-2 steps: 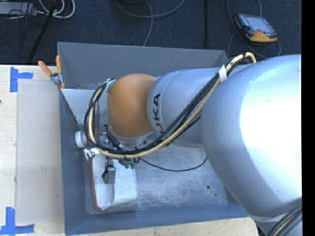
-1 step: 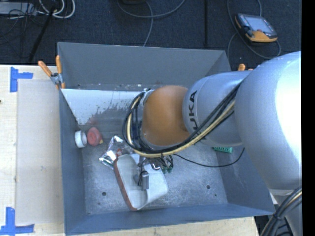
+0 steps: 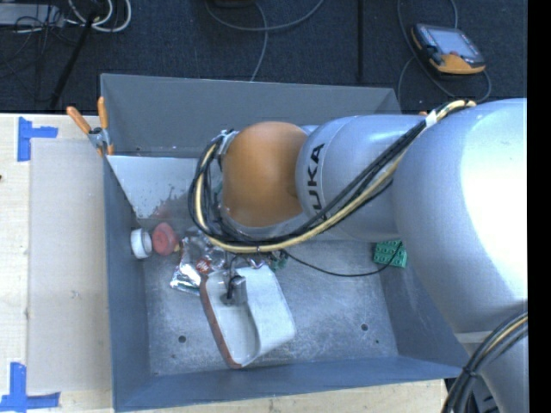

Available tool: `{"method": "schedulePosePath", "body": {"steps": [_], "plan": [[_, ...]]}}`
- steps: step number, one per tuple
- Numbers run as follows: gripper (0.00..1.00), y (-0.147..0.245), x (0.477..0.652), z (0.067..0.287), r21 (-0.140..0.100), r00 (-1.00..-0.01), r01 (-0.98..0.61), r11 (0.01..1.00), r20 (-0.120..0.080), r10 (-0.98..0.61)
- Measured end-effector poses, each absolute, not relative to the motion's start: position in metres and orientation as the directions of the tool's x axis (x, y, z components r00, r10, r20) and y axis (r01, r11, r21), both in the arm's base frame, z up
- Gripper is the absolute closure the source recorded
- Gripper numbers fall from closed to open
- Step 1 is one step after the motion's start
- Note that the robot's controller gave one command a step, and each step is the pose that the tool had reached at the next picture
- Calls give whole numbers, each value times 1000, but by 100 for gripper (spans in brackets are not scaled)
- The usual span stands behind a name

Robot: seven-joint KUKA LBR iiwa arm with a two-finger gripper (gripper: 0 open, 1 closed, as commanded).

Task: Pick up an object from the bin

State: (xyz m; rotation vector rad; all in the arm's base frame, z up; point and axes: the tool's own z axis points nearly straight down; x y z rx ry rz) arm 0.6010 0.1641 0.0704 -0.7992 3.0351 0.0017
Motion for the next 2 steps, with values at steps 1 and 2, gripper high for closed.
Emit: {"method": "schedulePosePath", "body": {"steps": [1, 2], "plan": [[100, 163, 600, 70, 1, -872, -489, 872, -1, -489], [100, 165, 575, 209, -1, -867, -498, 867, -8, -498]]}}
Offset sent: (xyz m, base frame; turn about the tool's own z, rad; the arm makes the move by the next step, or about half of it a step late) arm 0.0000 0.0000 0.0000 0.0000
